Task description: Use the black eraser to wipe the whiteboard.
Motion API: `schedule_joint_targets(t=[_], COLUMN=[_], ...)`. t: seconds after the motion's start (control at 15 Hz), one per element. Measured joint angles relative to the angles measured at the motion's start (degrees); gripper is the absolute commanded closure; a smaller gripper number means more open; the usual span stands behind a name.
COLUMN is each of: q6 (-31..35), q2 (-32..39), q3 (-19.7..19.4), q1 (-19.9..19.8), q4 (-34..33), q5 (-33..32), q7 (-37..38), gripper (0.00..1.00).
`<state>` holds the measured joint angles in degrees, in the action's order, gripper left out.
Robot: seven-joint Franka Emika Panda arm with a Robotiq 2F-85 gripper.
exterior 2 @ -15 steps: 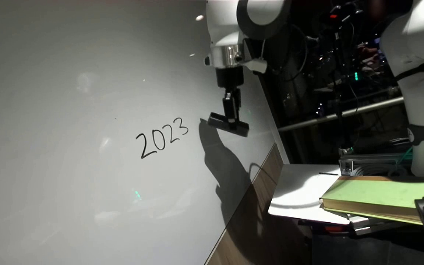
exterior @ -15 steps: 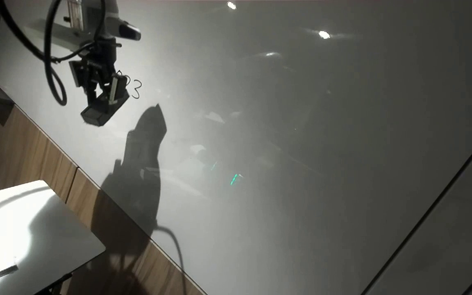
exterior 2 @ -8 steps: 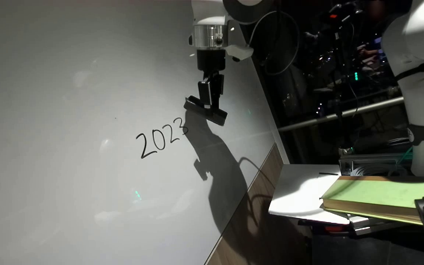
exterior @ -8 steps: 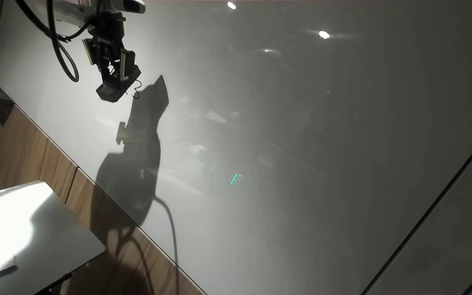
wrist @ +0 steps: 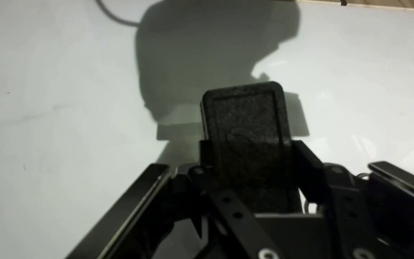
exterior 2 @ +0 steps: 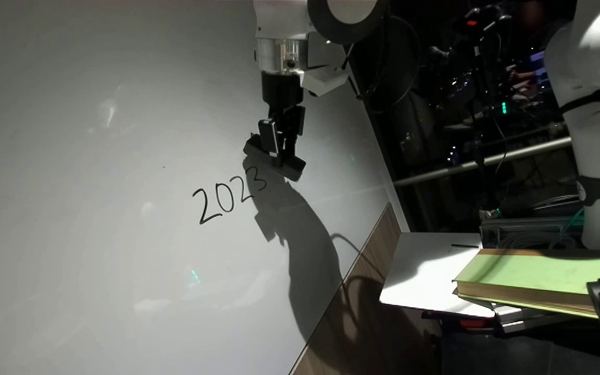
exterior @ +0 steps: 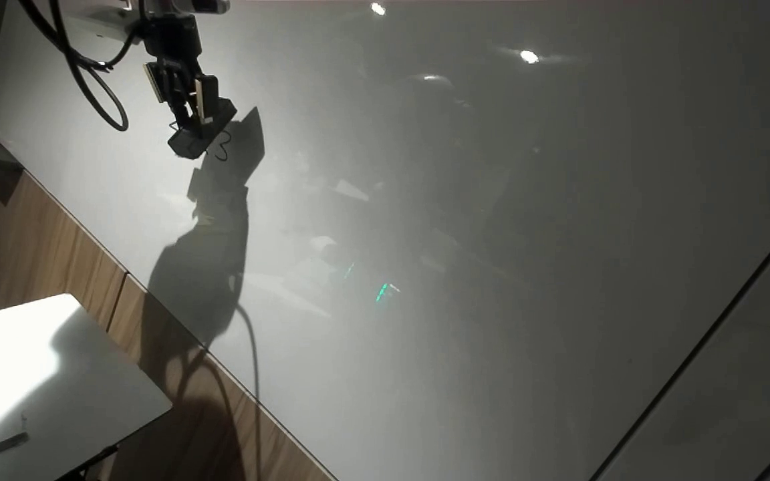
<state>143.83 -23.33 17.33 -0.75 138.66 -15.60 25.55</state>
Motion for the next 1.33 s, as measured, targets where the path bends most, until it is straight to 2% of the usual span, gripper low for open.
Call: schedule_joint_targets(t=[0.53,1.33], q6=[0.0,0.34], q2=[7.97,18.61], q3=[0.05,-0.7], q1=[-1.77,2.33], q4=[-3.96,-6.35], q5=[-1.1,-5.83], q7=[3.38,9.51], gripper=[0.69,0.69])
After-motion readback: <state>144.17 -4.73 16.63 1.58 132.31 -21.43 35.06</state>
